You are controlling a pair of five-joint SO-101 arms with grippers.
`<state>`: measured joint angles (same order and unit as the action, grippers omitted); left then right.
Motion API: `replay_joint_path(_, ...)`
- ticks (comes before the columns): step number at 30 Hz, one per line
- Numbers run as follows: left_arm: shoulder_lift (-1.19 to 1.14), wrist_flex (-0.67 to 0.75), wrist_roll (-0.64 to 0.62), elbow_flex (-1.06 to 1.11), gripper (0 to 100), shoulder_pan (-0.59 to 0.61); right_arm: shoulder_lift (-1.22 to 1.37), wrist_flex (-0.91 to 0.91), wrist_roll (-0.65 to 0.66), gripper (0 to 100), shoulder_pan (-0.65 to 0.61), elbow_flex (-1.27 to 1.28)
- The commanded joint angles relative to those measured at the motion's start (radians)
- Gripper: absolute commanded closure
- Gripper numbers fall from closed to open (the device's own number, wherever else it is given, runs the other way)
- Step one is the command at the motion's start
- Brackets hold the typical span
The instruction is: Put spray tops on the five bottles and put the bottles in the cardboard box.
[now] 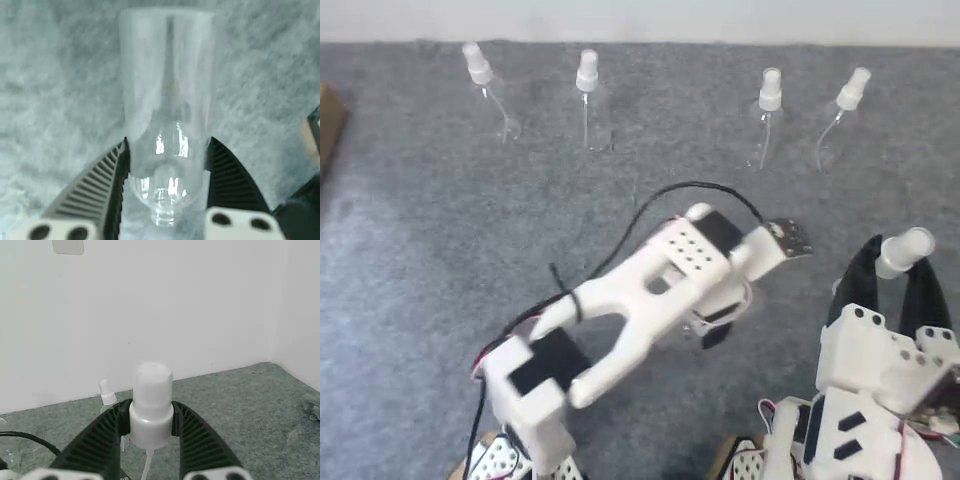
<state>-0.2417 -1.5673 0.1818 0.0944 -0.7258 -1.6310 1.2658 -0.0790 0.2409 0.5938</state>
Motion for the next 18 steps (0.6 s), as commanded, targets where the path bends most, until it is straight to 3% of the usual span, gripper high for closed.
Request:
replay_joint_path(1, 0.161, 0.017, 0.051, 0.071, 88, 0.061, -0.005, -0.013, 0.014, 99.0, -0.005, -0.003)
replay_joint_path(12, 0.512, 0.072, 0.249, 0.364, 88, 0.255, -0.005, -0.015, 0.014, 99.0, -0.007, -0.002)
replay_joint_path(18, 0.658, 0.100, 0.394, 0.449, 88, 0.387, -0.005, -0.028, 0.021, 98.9, -0.188, 0.043)
